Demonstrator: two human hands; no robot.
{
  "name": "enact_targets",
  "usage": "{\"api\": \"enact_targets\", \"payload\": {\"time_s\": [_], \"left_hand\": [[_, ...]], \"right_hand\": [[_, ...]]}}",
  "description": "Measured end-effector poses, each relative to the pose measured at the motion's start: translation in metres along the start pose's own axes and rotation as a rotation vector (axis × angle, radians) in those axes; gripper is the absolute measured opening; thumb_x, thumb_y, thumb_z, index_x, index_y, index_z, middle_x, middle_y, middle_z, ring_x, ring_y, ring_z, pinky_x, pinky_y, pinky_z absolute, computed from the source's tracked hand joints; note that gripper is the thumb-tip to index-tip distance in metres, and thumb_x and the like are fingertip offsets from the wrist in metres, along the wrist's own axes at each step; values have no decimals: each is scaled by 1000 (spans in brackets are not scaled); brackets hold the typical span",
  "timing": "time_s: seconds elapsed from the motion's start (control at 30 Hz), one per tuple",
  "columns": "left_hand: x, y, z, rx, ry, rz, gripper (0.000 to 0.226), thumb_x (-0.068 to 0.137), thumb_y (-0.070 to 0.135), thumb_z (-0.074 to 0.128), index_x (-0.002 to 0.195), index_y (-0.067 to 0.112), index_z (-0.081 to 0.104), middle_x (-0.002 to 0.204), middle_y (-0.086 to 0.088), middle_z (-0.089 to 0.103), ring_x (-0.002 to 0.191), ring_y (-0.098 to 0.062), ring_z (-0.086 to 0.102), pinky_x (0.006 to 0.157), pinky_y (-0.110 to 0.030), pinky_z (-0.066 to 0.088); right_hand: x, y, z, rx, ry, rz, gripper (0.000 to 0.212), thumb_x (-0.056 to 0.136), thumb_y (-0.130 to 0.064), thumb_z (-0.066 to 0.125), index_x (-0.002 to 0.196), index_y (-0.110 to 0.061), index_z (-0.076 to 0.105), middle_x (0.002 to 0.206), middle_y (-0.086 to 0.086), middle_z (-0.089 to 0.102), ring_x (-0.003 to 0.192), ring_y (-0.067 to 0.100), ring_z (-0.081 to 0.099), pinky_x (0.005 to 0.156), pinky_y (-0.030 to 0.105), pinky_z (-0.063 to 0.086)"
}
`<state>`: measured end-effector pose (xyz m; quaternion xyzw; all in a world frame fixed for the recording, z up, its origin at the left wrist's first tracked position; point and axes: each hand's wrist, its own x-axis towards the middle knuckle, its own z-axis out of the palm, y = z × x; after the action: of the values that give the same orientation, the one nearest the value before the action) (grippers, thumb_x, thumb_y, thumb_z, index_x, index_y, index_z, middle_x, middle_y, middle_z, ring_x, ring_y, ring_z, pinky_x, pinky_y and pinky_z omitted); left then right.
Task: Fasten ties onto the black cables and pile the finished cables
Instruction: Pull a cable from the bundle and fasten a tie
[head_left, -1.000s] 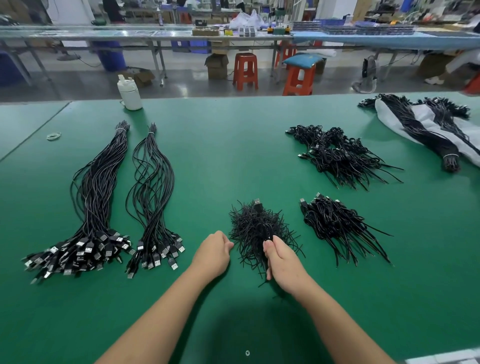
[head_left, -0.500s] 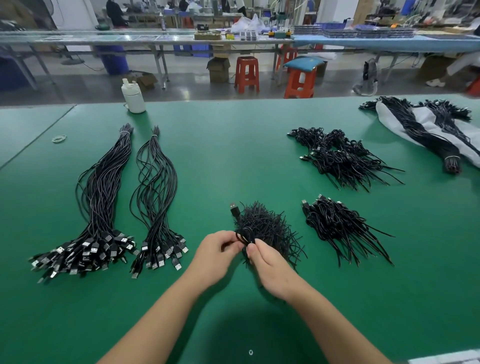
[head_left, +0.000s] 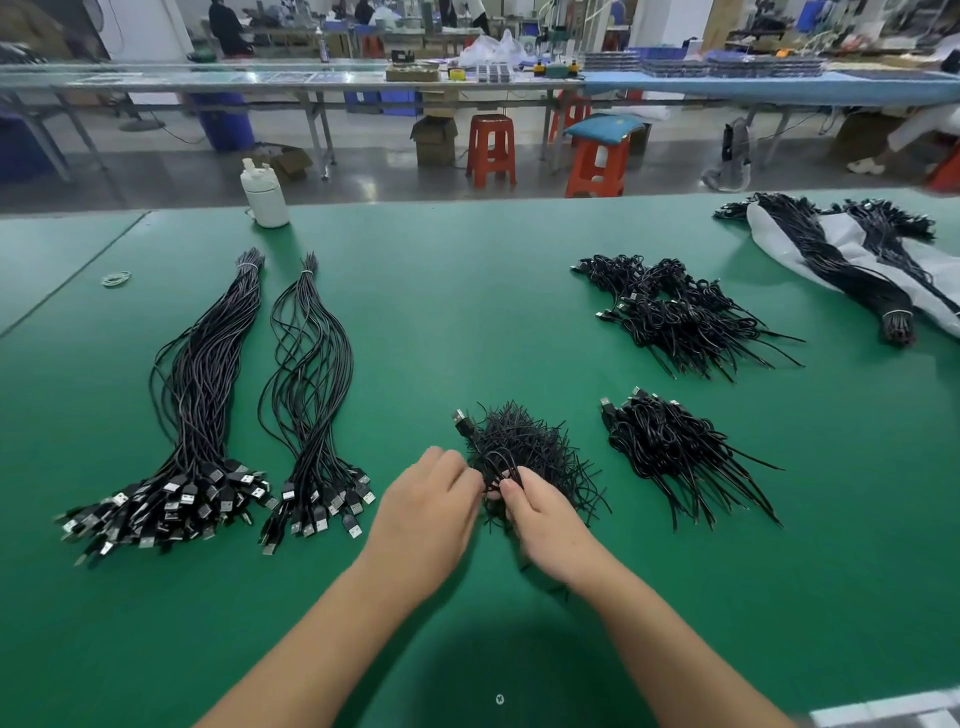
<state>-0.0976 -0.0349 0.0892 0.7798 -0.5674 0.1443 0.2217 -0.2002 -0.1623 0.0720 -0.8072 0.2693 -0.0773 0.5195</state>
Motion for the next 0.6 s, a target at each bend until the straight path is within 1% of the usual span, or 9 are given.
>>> {"api": "enact_targets", "payload": {"time_s": [0.03, 0.07, 0.13, 0.17, 0.27, 0.37, 0.47, 0.53, 0.6], "left_hand": [[0, -1, -1, 56, 51, 158, 13, 92, 11, 55, 82, 12, 64, 92, -6, 62, 90, -27, 58, 75, -39, 51], [0, -1, -3, 62, 65, 273, 19, 94, 9, 48, 84, 10, 64, 100, -9, 64, 103, -29, 59, 84, -38, 50], [2, -5, -5, 32, 30, 368, 25, 94, 4, 40, 90, 9, 64, 118, -10, 64, 123, -28, 57, 102, -36, 44], [3, -6, -6, 9, -5, 354, 25, 88, 3, 41, 92, 9, 64, 122, -9, 64, 122, -27, 58, 105, -33, 42], [5, -9, -5, -54, -29, 233, 32, 73, -1, 41, 93, 11, 64, 120, -5, 65, 99, -21, 60, 96, -28, 43], [5, -5, 1, -170, 22, 62, 23, 81, -6, 56, 90, 15, 59, 103, 3, 63, 81, -15, 48, 79, -32, 41], [6, -1, 2, -324, 49, -181, 19, 92, 4, 57, 87, 22, 55, 82, 18, 54, 70, -5, 37, 72, -17, 33], [8, 0, 2, -413, 18, -316, 21, 93, 6, 60, 84, 24, 56, 73, 22, 54, 67, -7, 45, 69, -9, 34], [11, 1, 1, -480, -38, -431, 26, 92, 10, 63, 77, 29, 54, 69, 16, 60, 69, -5, 53, 65, -7, 37]], "right_hand": [[0, -1, 0, 98, -44, 45, 30, 106, -26, 39, 78, -18, 44, 63, -10, 46, 56, 10, 40, 53, 28, 36], [-1, -3, -1, 209, -105, 97, 30, 106, -26, 40, 77, -19, 42, 59, -10, 42, 50, 10, 36, 46, 27, 33], [-3, -7, -3, 347, -221, 165, 29, 106, -26, 38, 78, -19, 42, 56, -8, 37, 47, 11, 28, 40, 26, 29], [-4, -9, -4, 372, -257, 176, 29, 106, -26, 38, 79, -19, 42, 56, -7, 35, 47, 12, 26, 40, 25, 28], [-5, -13, -4, 417, -300, 186, 27, 107, -26, 36, 83, -18, 45, 57, -6, 30, 50, 13, 21, 41, 24, 27], [-6, -15, -2, 492, -302, 182, 26, 107, -23, 34, 84, -17, 46, 59, -6, 29, 50, 13, 20, 43, 25, 26], [-7, -14, 1, 469, -284, 139, 26, 107, -25, 33, 87, -15, 46, 60, -6, 28, 51, 13, 23, 45, 26, 30], [-8, -13, 2, 399, -267, 105, 27, 107, -27, 32, 87, -15, 46, 61, -6, 30, 51, 12, 26, 46, 27, 32], [-9, -13, 3, 233, -231, 58, 29, 107, -32, 35, 85, -16, 45, 62, -5, 35, 51, 12, 32, 49, 29, 34]]}}
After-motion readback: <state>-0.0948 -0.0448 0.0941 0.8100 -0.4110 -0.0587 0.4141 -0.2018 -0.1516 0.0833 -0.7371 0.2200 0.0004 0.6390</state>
